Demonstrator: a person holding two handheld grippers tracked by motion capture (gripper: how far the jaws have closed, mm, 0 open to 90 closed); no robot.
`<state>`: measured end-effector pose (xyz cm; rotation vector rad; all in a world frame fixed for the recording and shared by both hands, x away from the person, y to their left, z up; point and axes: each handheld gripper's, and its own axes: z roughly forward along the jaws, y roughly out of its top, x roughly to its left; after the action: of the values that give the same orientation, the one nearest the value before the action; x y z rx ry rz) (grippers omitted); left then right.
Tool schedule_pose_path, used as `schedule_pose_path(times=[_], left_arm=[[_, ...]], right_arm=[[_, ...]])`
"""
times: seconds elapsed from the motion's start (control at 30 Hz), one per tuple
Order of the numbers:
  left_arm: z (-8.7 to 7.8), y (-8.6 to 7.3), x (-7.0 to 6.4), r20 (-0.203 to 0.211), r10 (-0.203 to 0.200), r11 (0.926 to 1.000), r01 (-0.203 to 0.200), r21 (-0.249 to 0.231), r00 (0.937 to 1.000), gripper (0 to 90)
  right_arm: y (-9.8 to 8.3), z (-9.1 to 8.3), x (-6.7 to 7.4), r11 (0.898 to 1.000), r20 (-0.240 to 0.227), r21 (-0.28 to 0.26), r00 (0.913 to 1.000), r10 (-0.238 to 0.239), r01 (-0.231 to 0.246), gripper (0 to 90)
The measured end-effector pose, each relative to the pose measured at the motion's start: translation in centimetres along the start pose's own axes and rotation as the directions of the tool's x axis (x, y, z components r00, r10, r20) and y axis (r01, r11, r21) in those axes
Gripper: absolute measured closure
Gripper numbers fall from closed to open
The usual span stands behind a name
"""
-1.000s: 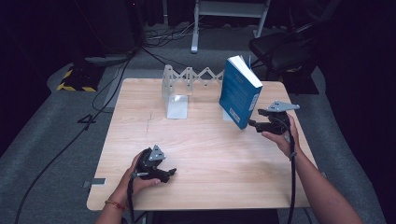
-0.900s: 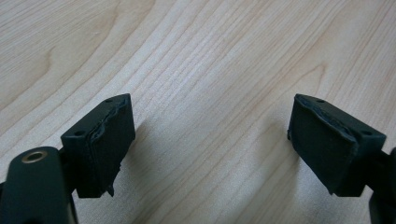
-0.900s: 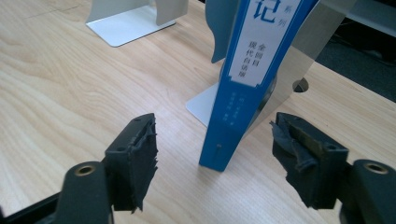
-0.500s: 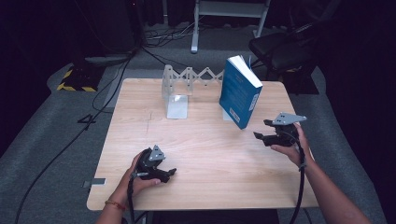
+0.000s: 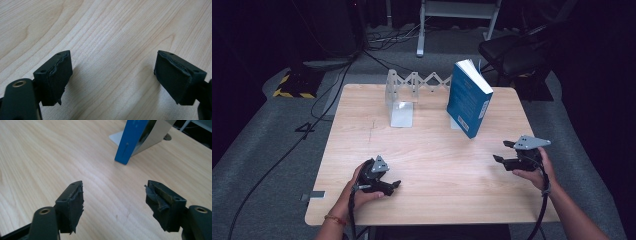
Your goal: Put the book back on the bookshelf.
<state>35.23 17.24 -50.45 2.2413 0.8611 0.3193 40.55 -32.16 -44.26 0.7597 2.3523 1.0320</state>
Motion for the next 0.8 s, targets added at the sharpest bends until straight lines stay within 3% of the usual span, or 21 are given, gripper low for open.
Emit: schedule_pose_path(times=[0.5, 0.7, 0.8], left_arm=[[0.0, 0.0, 0.0, 0.0, 0.0, 1.0, 0.0, 0.0, 1.0, 15.8], [0.0, 0.0, 0.0, -0.005, -0.001, 1.0, 0.001, 0.0, 1.0, 15.9], [0.0, 0.0, 0.0, -0.007, -0.001, 1.0, 0.001, 0.001, 1.0, 15.8]], right_arm=[[-3.6, -1.0, 0.6, 0.999, 0.004, 0.041, 1.0, -0.001, 0.001, 30.2], [-5.4, -1.6, 0.6, 0.998, -0.003, 0.051, 0.9994, 0.034, -0.034, 30.4], [-6.7, -1.7, 0.6, 0.995, 0.016, 0.076, 0.9978, 0.064, -0.065, 30.4]])
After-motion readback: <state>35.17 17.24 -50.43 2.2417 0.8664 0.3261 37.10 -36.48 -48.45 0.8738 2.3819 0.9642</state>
